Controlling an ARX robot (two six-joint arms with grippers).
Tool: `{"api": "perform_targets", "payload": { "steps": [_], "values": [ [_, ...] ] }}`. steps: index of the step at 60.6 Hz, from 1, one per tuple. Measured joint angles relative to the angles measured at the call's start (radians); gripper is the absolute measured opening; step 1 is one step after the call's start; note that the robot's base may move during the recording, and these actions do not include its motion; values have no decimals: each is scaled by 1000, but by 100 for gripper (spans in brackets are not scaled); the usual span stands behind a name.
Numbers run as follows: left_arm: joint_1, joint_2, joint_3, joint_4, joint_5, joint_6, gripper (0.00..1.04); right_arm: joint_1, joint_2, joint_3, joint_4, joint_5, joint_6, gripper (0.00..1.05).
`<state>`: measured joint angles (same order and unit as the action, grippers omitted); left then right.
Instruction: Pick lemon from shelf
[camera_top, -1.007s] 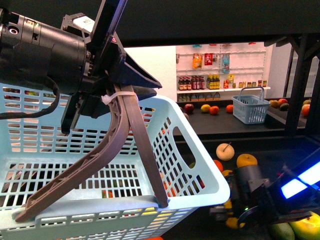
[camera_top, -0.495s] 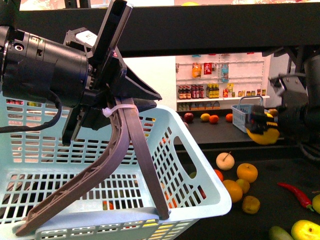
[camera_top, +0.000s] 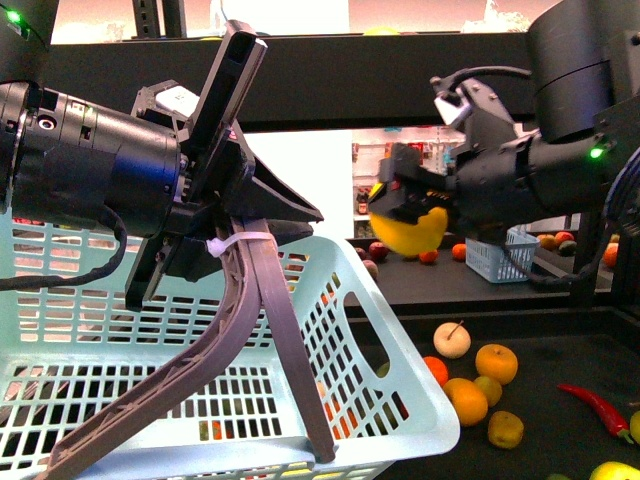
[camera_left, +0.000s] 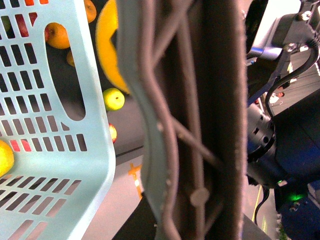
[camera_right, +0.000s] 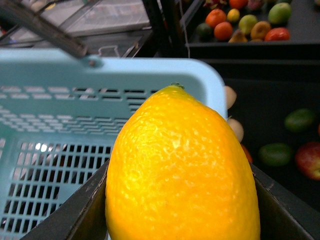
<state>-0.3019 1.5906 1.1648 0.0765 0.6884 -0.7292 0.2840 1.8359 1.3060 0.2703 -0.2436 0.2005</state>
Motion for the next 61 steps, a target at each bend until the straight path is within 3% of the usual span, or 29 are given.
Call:
{"api": "perform_targets", "payload": {
  "steps": [15, 18, 28, 35, 45, 53, 61],
  "values": [
    [2, 0, 0, 0, -6, 0, 11, 58, 24, -30, -7, 9, -24, 67],
    [2, 0, 0, 0, -5, 0, 11, 71, 28, -39, -8, -2, -31, 78],
    [0, 0, 0, 0, 3, 0, 10, 79, 29, -42, -3, -7, -30, 100],
    [0, 0, -1, 0, 10, -5, 10, 64, 28, -42, -1, -6, -17, 102],
    [-4, 0, -1, 0, 12, -1, 10, 3, -24, -70, 11, 9, -8, 102],
    [-2, 0, -2, 0, 0, -5, 10, -103, -180, -141, 63, 98, -38, 102],
    [-2, 0, -1, 0, -1, -4, 10, -198, -384, -278, 62, 108, -71, 102]
  ]
}}
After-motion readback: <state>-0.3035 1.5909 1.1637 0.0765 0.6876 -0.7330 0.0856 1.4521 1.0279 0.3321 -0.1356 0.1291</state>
